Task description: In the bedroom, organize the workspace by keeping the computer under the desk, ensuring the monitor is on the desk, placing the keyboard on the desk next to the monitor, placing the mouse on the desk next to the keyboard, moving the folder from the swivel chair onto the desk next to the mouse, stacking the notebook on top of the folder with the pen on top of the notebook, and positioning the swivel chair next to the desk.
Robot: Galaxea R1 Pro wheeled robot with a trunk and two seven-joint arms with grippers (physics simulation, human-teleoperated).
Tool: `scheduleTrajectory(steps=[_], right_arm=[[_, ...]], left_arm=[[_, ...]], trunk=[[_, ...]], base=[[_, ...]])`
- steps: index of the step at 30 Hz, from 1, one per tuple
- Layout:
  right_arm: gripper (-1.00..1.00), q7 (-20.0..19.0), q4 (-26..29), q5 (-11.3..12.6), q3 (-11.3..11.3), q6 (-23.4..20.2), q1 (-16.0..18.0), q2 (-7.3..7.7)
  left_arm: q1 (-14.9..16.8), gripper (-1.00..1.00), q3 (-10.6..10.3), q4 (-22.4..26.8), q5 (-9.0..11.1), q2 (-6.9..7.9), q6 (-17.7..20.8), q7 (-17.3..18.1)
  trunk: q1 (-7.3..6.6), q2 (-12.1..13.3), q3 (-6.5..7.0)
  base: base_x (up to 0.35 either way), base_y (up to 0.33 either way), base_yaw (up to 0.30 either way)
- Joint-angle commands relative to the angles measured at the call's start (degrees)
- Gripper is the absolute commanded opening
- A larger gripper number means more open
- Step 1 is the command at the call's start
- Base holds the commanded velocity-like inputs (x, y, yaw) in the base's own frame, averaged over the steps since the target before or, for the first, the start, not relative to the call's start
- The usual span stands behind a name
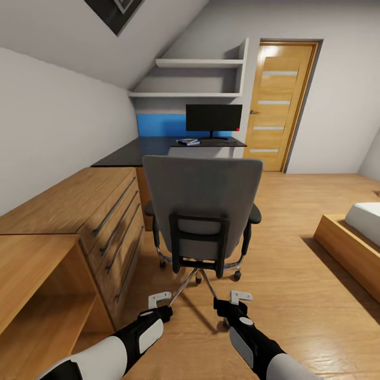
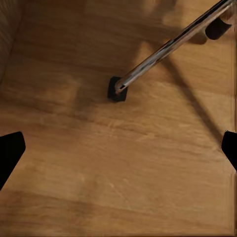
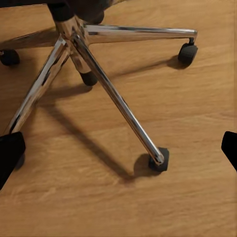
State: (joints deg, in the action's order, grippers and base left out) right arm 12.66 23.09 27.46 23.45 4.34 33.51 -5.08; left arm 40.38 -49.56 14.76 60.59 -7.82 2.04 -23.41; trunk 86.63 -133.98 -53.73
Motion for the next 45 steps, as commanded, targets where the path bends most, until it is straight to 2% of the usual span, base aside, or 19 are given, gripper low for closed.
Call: scheduleTrajectory(steps=[1,9,14,19,21,24,26,27,28,29,33,36,38,45], right_arm=[[1.00,0.47,0.14,0.59,0.47,0.17,0.21,0.06],[1.00,0.64,0.22,0.72,0.40,-1.79,2.37,0.07],[1.00,0.66,0.14,1.05,0.24,-3.13,4.57,0.20],[1.00,0.63,-0.18,1.15,0.30,-3.41,5.39,0.11],[1.00,0.57,-0.80,1.00,0.42,-3.22,5.54,0.01],[1.00,0.37,-2.51,0.90,0.52,-2.26,5.64,-0.07],[1.00,0.32,-2.95,0.83,0.59,-1.43,5.66,-0.09],[1.00,0.29,-3.08,0.80,0.64,-1.04,5.67,-0.10],[1.00,0.28,-3.14,0.75,0.68,-0.70,5.68,-0.10],[1.00,0.31,-3.03,0.70,0.70,-0.43,5.68,-0.11],[1.00,0.39,-3.10,0.74,0.80,-0.34,5.69,-0.23],[1.00,0.36,-3.13,0.73,0.84,-0.32,5.69,-0.47],[1.00,0.28,-3.13,0.74,0.82,-0.31,5.69,-0.59],[1.00,0.18,-3.08,0.68,0.82,0.38,5.67,-0.67]], left_arm=[[0.08,1.00,-0.37,0.41,0.07,-0.55,0.27,-0.41],[0.37,1.00,-0.36,3.21,-0.09,-1.50,0.32,-0.47],[0.52,1.00,-0.32,4.21,-0.08,-1.52,0.16,-0.49],[0.55,1.00,-0.24,4.13,0.01,-1.27,-0.18,-0.44],[0.53,1.00,-0.17,3.84,0.03,-1.02,-0.32,-0.43],[0.54,1.00,0.02,3.93,0.00,1.03,-0.40,-0.36],[0.66,1.00,0.09,4.09,-0.02,1.58,-0.32,-0.34],[1.20,1.00,0.11,4.48,-0.02,1.71,-0.08,-0.37],[3.09,1.00,0.14,5.19,0.08,1.88,0.76,-0.59],[7.08,1.00,0.15,5.72,0.41,2.09,5.50,-0.80],[9.15,1.00,0.27,5.91,0.54,2.06,9.31,-0.63],[9.59,1.00,0.29,5.95,0.56,2.02,8.40,-0.46],[9.74,1.00,0.17,5.93,0.64,1.95,6.50,-0.39],[9.87,1.00,-0.12,5.08,0.61,1.91,1.36,-0.41]], trunk=[[0.21,-0.44,-0.24],[1.97,-3.65,-1.67],[3.07,-5.65,-2.57],[4.17,-7.66,-3.47],[4.61,-8.46,-3.83],[5.07,-9.28,-4.41],[5.12,-9.30,-4.85],[5.15,-9.32,-5.07],[5.17,-9.33,-5.30],[5.20,-9.34,-5.52],[5.30,-9.40,-6.40],[5.38,-9.44,-7.07],[5.43,-9.46,-7.51],[5.43,-9.46,-7.51]], base=[[0.000,0.000,0.000],[0.000,0.000,0.000],[0.000,0.000,0.000],[0.000,0.000,0.000],[0.000,0.000,0.000],[0.000,0.000,0.000],[0.000,0.000,0.000],[0.000,0.000,0.000],[0.000,0.000,0.000],[0.000,0.000,0.000],[0.000,0.000,0.000],[0.000,0.000,0.000],[0.000,0.000,0.000],[0.000,0.000,0.000]])
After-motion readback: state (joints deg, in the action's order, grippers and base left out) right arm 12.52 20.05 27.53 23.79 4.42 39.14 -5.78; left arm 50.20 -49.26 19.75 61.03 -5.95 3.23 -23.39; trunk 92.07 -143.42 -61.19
